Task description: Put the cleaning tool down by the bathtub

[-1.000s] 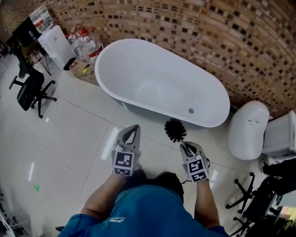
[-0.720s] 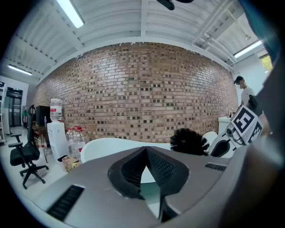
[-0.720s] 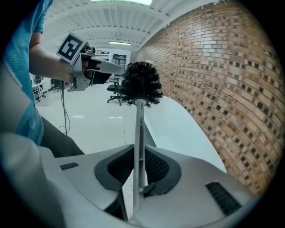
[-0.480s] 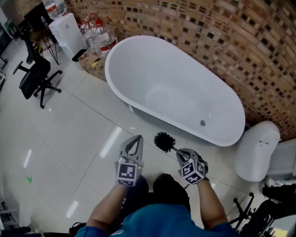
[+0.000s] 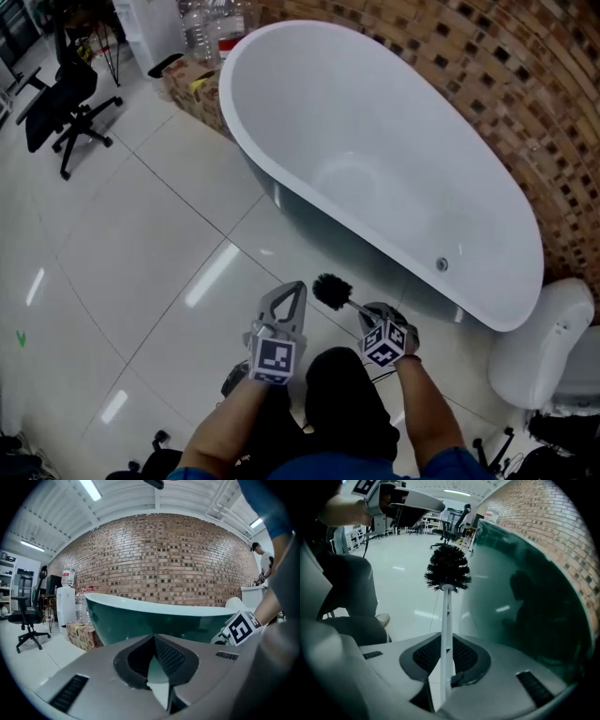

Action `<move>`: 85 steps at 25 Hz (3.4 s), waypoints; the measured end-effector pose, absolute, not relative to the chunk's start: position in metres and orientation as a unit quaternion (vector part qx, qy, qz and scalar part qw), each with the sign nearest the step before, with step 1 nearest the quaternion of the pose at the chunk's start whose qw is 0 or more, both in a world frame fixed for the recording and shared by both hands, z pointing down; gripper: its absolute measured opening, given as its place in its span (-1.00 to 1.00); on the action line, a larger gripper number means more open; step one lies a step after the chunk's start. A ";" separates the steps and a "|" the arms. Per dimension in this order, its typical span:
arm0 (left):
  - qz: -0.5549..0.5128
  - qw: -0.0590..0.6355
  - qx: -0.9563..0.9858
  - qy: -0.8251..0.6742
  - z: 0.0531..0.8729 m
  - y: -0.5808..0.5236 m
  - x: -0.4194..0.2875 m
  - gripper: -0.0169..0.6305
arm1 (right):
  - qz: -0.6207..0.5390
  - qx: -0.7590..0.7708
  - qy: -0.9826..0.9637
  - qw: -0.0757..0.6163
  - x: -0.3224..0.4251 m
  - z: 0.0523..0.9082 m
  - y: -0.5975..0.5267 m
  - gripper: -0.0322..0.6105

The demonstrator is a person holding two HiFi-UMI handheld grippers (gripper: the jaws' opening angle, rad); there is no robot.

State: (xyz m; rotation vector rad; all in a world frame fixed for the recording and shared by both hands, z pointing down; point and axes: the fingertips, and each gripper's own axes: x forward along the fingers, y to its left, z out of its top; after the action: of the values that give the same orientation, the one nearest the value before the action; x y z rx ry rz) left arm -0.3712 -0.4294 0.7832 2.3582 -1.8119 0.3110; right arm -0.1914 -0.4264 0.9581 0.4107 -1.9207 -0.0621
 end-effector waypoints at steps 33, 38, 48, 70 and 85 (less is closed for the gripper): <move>0.132 0.123 0.795 -0.580 0.929 -0.423 -0.369 -0.94 | 0.076 0.283 -0.764 0.575 -0.168 1.131 -0.481 -0.84; 0.116 0.130 0.807 -0.564 0.834 -0.408 -0.366 -0.94 | 0.112 0.327 -0.822 0.453 -0.184 0.977 -0.448 -0.84; 0.105 0.139 0.813 -0.556 0.572 -0.373 -0.336 -0.94 | 0.169 0.425 -0.848 0.267 -0.168 0.649 -0.375 -0.84; 0.039 0.056 0.965 -0.252 0.269 -0.244 -0.151 -0.94 | 0.071 0.756 -0.646 0.075 -0.008 0.263 -0.168 -0.84; 0.036 0.025 0.991 -0.129 0.242 -0.064 0.043 -0.94 | 0.049 0.829 -0.555 0.048 0.152 0.222 0.029 -0.84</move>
State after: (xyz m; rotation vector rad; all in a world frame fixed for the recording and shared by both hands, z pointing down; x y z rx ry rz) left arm 0.0430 -0.0642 0.2419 3.0646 -0.3985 0.1112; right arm 0.1517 0.0290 0.2224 2.5284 -1.6919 0.1503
